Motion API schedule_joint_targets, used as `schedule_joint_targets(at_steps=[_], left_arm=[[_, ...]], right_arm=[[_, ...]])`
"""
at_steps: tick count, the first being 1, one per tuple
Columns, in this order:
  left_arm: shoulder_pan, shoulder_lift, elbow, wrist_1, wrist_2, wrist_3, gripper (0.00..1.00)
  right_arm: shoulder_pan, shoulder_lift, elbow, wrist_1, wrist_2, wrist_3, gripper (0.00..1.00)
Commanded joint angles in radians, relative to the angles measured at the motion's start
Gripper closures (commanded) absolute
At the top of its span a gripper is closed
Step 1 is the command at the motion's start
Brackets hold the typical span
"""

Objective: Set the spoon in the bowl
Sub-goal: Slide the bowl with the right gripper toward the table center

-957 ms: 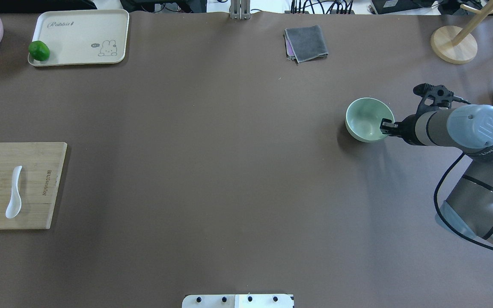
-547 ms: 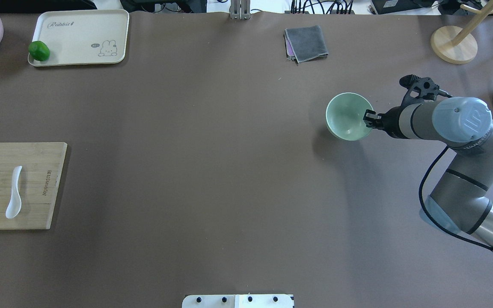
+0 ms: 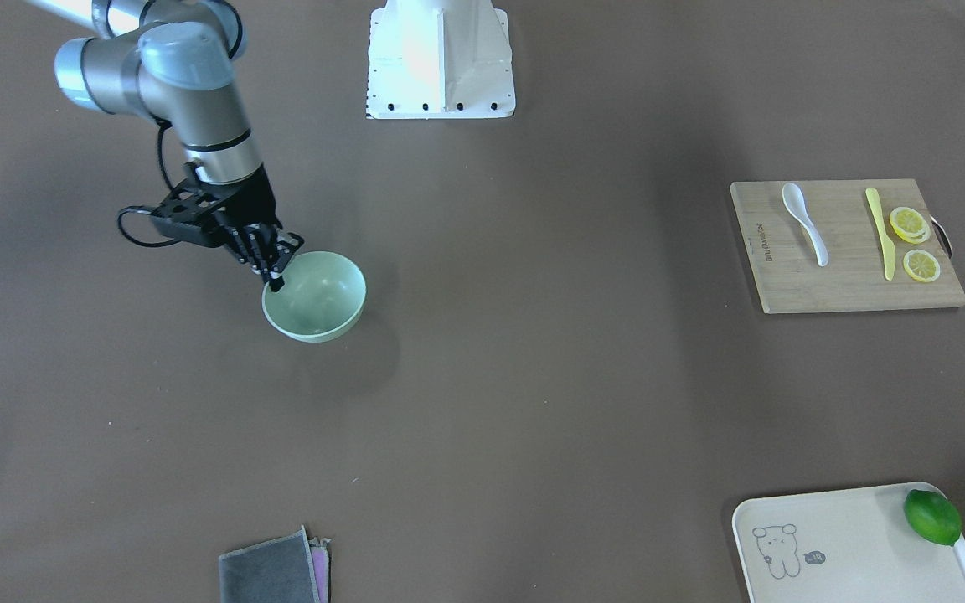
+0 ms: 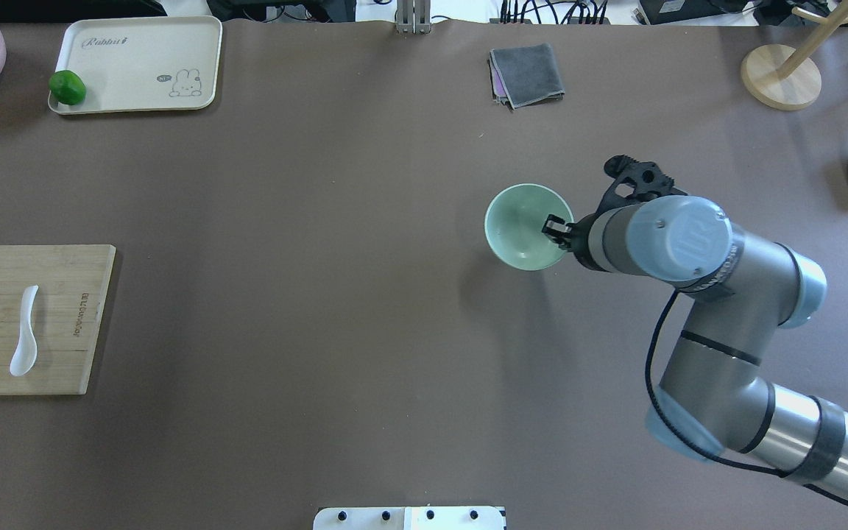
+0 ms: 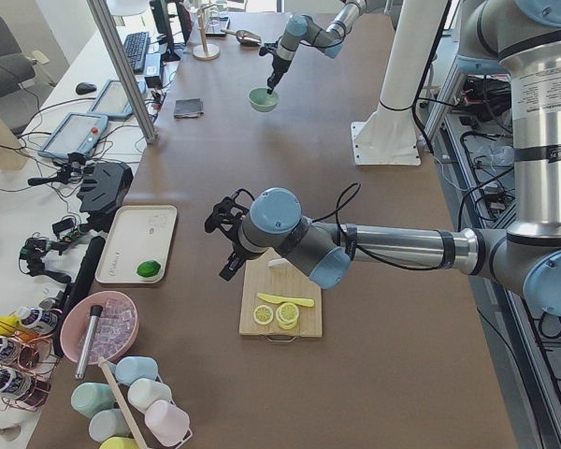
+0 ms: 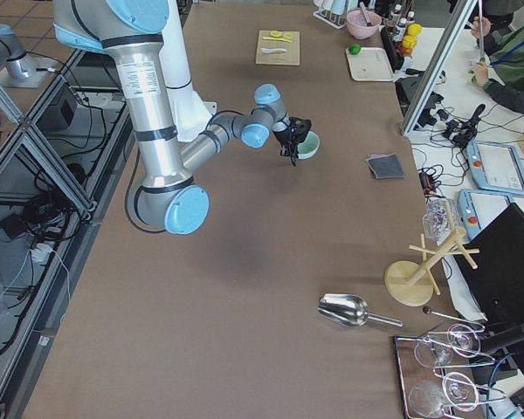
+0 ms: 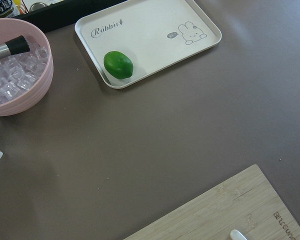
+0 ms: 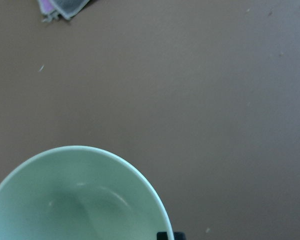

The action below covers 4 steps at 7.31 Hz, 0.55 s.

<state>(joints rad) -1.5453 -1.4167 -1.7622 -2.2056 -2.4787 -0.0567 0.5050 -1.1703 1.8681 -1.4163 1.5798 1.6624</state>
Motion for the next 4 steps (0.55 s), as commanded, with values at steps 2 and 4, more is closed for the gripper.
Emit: schedule_joint_targets(at_steps=[2, 4], left_arm=[[0.002, 0.010, 0.000, -0.003, 0.000, 0.000, 0.02], [0.002, 0.010, 0.000, -0.003, 0.000, 0.000, 0.02]], right_arm=[[-0.128, 0.281, -0.163, -0.208, -0.047, 0.077, 1.00], [-0.126, 0.310, -0.179, -0.207, -0.040, 0.054, 0.83]])
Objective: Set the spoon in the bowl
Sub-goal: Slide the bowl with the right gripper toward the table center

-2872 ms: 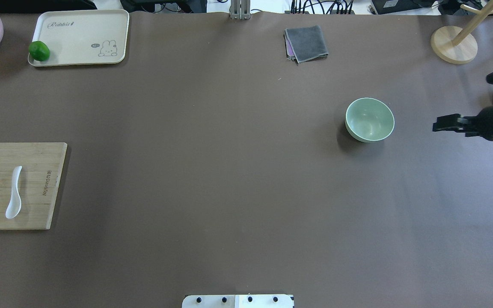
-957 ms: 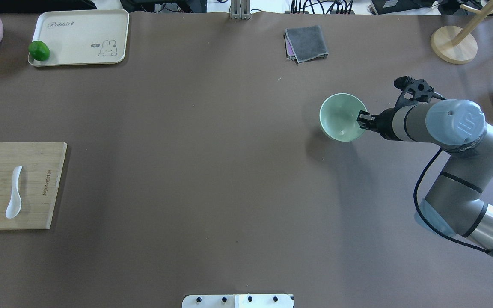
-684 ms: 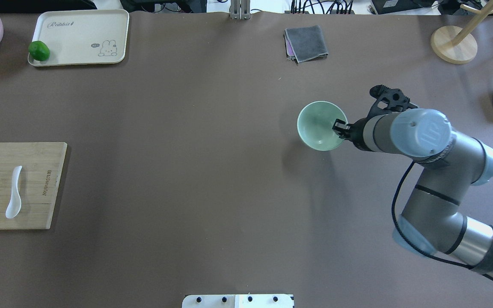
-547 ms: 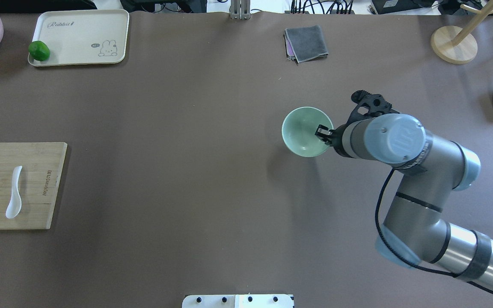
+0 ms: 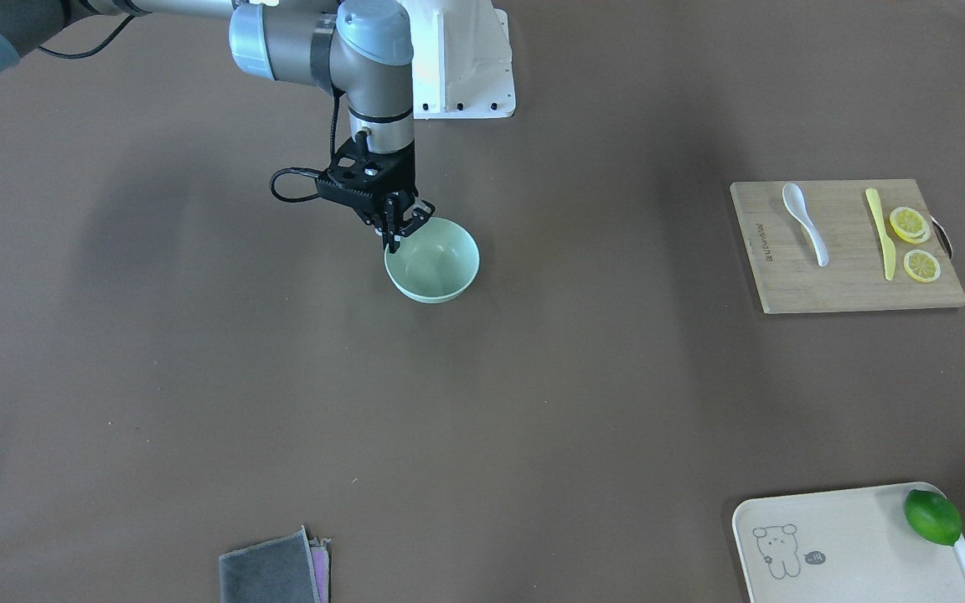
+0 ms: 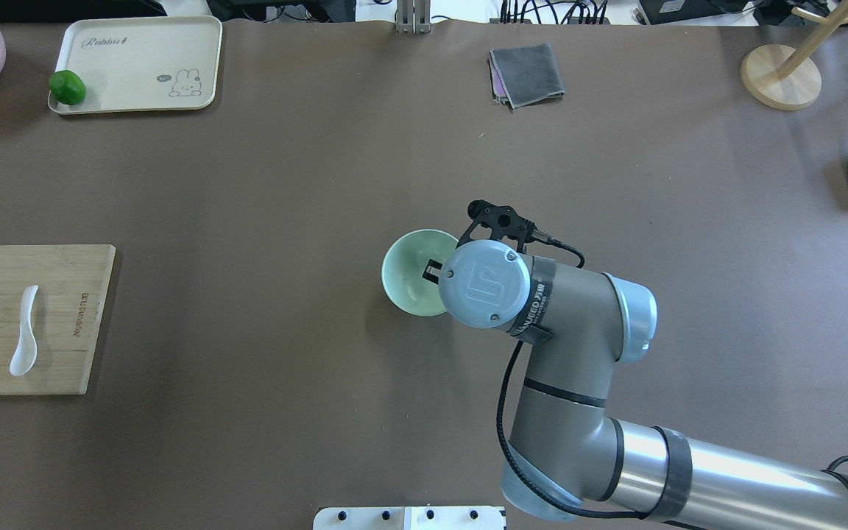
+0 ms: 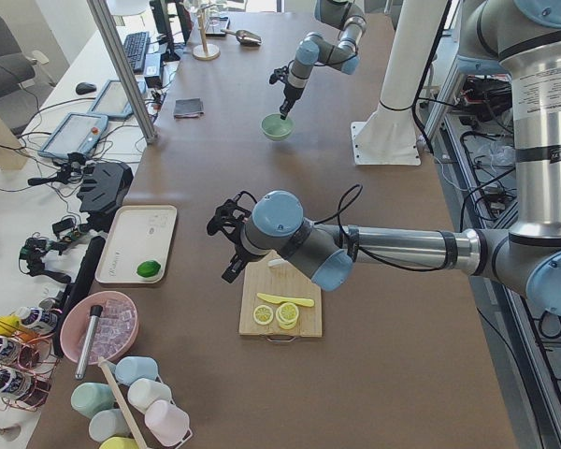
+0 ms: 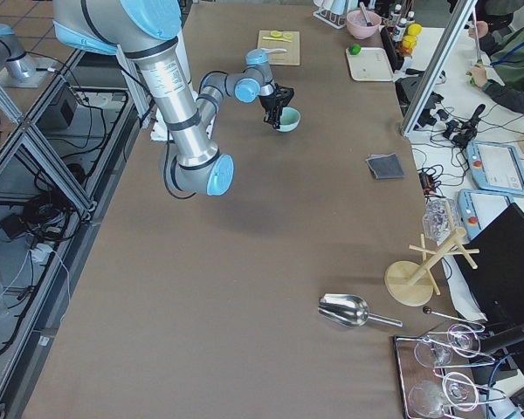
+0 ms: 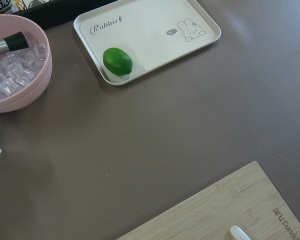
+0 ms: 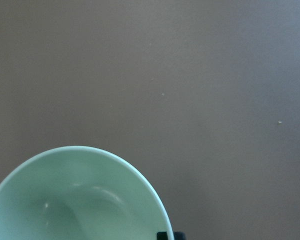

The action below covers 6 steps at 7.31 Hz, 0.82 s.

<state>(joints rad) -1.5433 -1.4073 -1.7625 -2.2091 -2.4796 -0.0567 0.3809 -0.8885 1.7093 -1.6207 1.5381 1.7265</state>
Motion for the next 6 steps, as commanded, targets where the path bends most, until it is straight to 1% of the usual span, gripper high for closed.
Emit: schedule_joint_targets(at_steps=[1, 2, 3, 4, 5, 6], left_arm=[[0.000, 0.001, 0.000, 0.000, 0.001, 0.000, 0.02], [0.000, 0.002, 0.000, -0.007, 0.001, 0.000, 0.02], [0.002, 0.001, 0.000, -0.012, -0.007, -0.009, 0.02], [0.014, 0.001, 0.000, -0.023, -0.015, -0.071, 0.02], [0.066, 0.019, 0.000, -0.082, -0.004, -0.204, 0.02], [0.131, 0.030, 0.003, -0.166, 0.023, -0.401, 0.02]], right_arm=[[-0.003, 0.034, -0.023, -0.002, -0.003, -0.008, 0.14], [0.001, 0.040, -0.013, -0.007, -0.006, -0.012, 0.01], [0.035, 0.039, 0.009, -0.011, -0.004, -0.021, 0.00], [0.083, 0.019, 0.062, -0.024, 0.011, -0.089, 0.00], [0.143, -0.024, 0.147, -0.075, 0.072, -0.205, 0.00], [0.214, -0.103, 0.232, -0.085, 0.162, -0.307, 0.00]])
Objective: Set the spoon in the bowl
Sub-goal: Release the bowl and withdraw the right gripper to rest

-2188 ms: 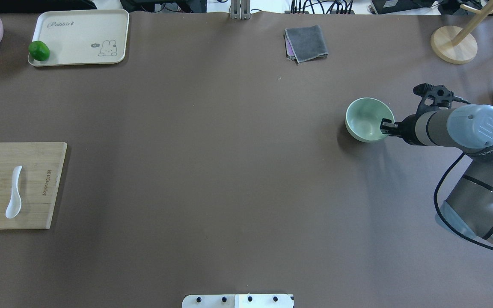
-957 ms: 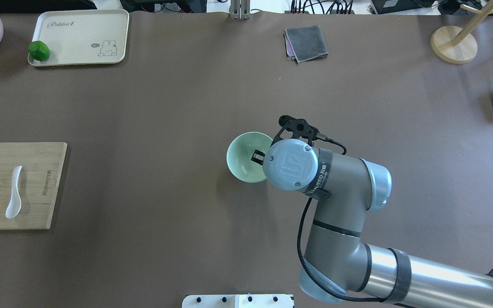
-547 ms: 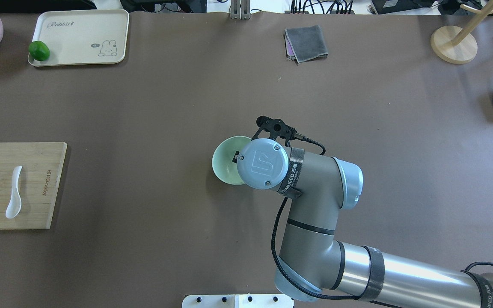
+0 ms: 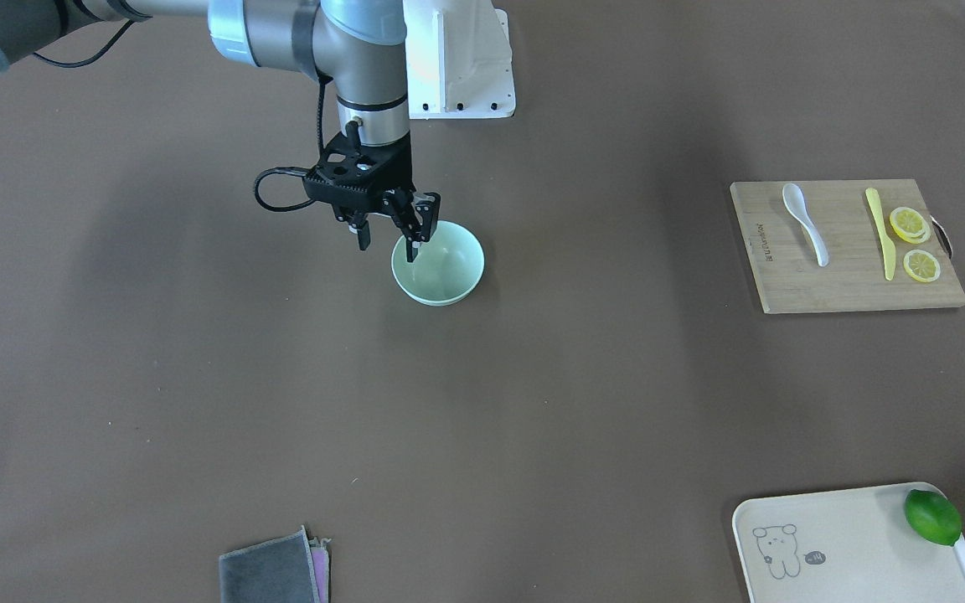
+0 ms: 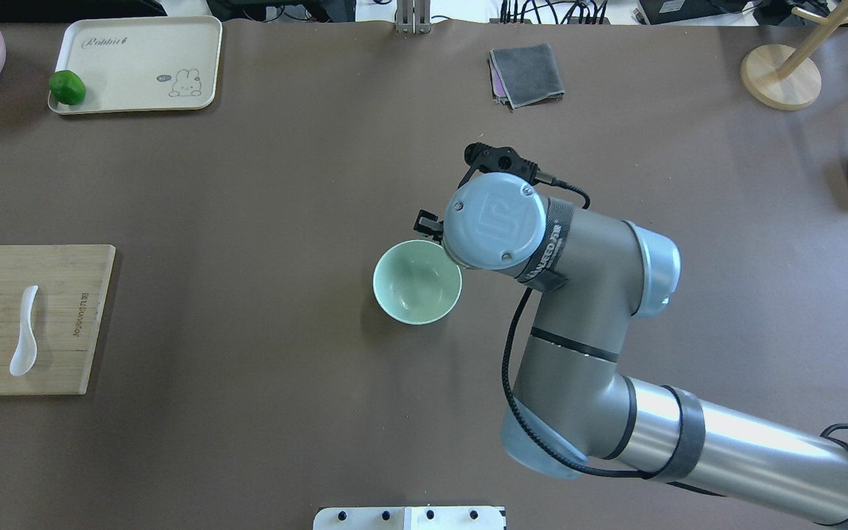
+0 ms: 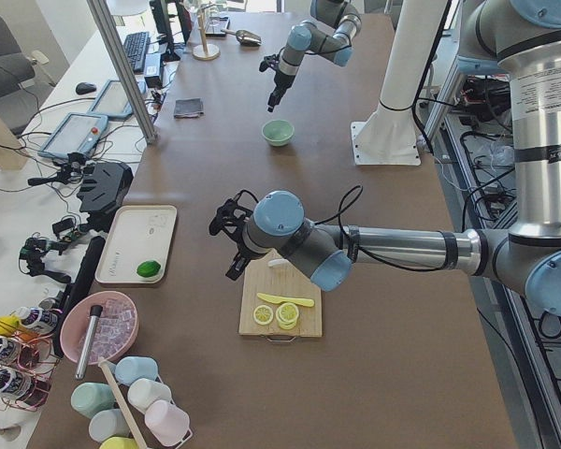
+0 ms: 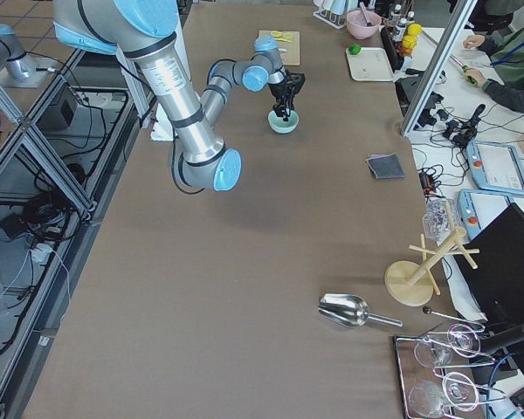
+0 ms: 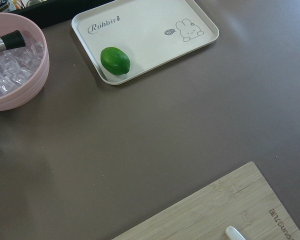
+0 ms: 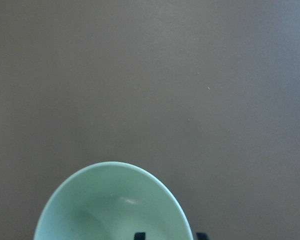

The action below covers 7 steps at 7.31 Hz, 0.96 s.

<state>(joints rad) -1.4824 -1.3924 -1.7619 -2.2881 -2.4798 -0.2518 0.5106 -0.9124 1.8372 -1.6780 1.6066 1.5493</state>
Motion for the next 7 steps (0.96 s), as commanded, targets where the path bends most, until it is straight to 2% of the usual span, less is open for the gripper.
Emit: schedule_joint_targets(at_steps=[1, 2, 4, 5, 7], left_arm=[[0.141, 0.047, 0.002, -0.155, 0.094, -0.319, 0.02], [0.212, 0.076, 0.002, -0.207, 0.181, -0.418, 0.02], [0.272, 0.121, 0.002, -0.249, 0.223, -0.539, 0.05], [0.302, 0.124, 0.002, -0.251, 0.251, -0.591, 0.07], [0.440, 0.124, 0.002, -0.274, 0.362, -0.740, 0.09]], right_arm=[[0.145, -0.186, 0.190, -0.016, 0.149, -0.282, 0.00], [0.216, -0.286, 0.235, 0.016, 0.223, -0.408, 0.00], [0.369, -0.492, 0.226, 0.279, 0.416, -0.605, 0.00], [0.467, -0.598, 0.220, 0.343, 0.508, -0.726, 0.00], [0.665, -0.756, 0.205, 0.351, 0.657, -1.058, 0.00]])
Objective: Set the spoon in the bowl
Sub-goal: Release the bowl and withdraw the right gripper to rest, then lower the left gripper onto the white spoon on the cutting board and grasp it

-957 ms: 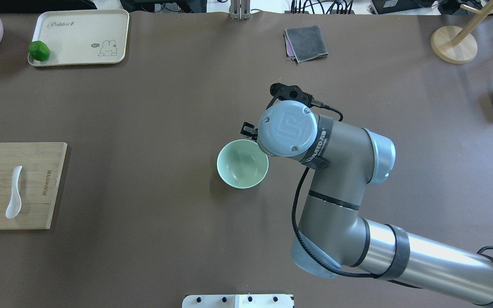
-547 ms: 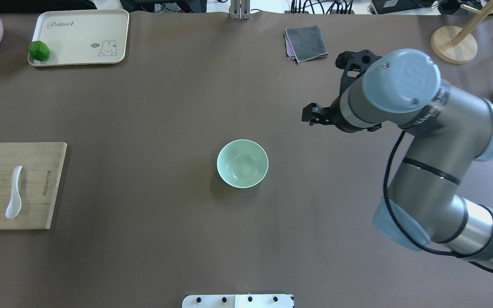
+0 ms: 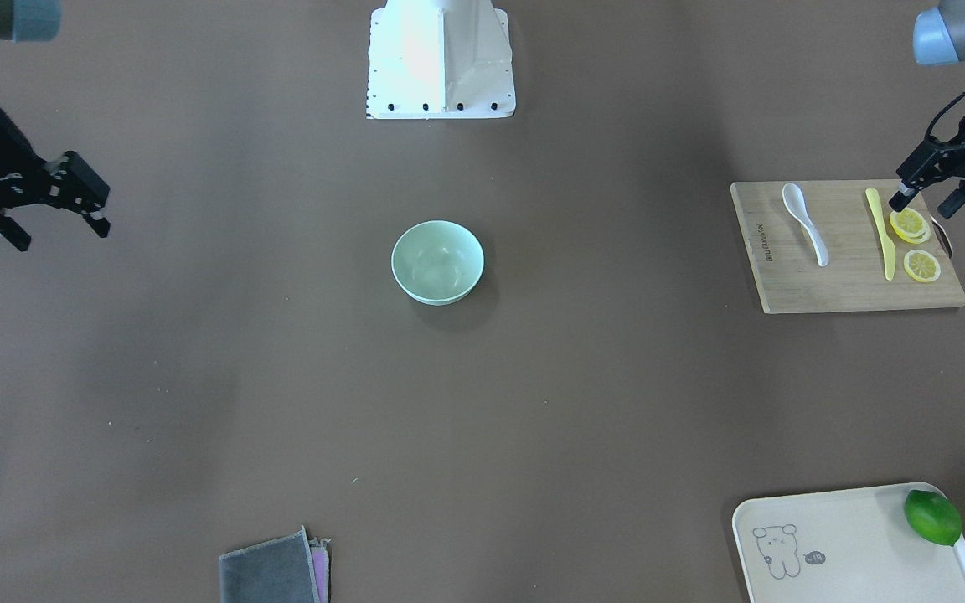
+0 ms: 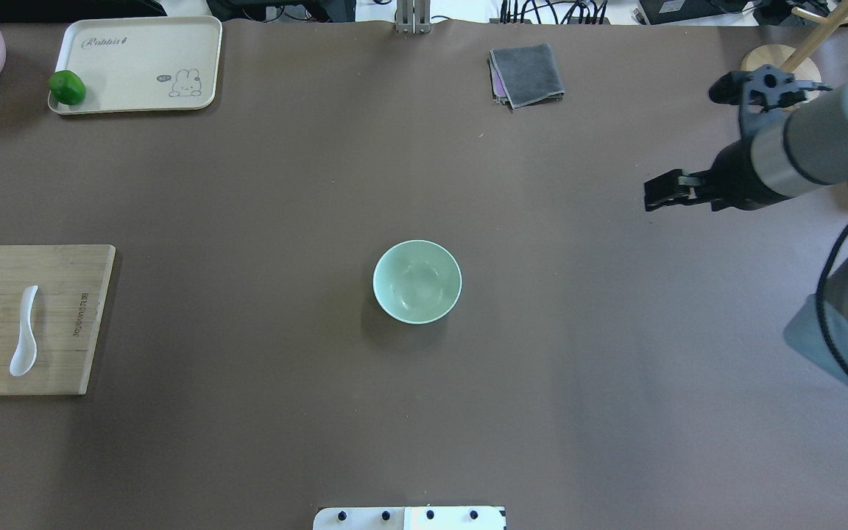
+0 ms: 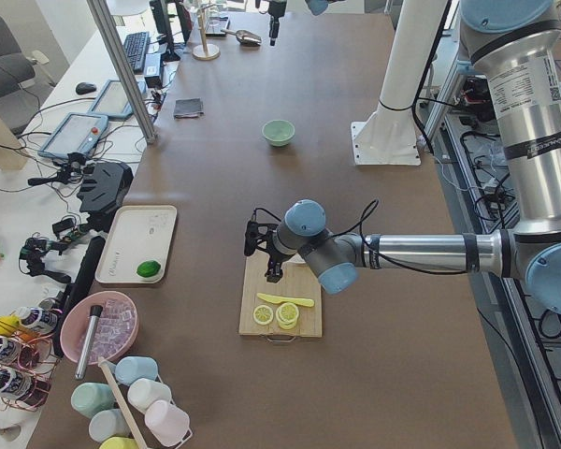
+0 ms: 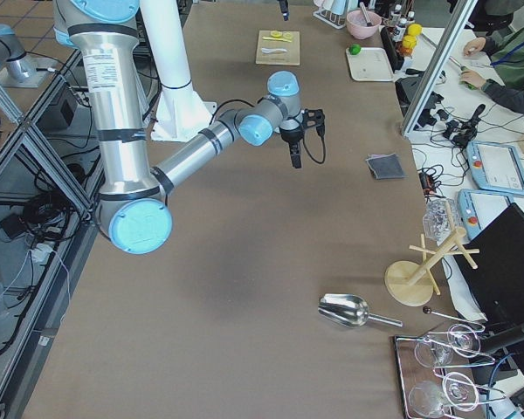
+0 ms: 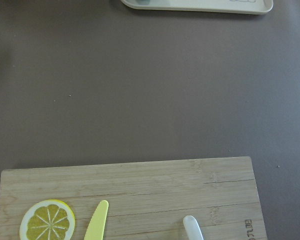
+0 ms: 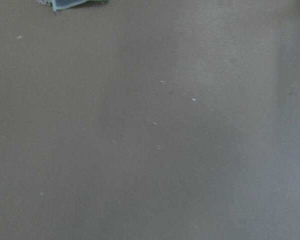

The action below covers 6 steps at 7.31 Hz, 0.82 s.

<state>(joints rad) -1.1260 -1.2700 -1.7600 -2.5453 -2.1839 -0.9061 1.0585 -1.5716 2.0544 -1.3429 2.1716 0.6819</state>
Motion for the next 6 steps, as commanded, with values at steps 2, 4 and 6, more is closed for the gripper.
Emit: schedule_joint_targets(at_steps=[2, 4, 6], left_arm=[[0.263, -0.005, 0.001, -0.027, 0.232, -0.205, 0.09], [0.328, -0.011, 0.013, -0.027, 0.295, -0.215, 0.10], [0.382, -0.009, 0.017, -0.027, 0.349, -0.217, 0.18]], right_arm=[[0.159, -0.133, -0.025, 0.018, 0.105, -0.265, 0.00], [0.163, -0.133, -0.036, 0.019, 0.103, -0.266, 0.00], [0.164, -0.139, -0.042, 0.036, 0.102, -0.266, 0.00]])
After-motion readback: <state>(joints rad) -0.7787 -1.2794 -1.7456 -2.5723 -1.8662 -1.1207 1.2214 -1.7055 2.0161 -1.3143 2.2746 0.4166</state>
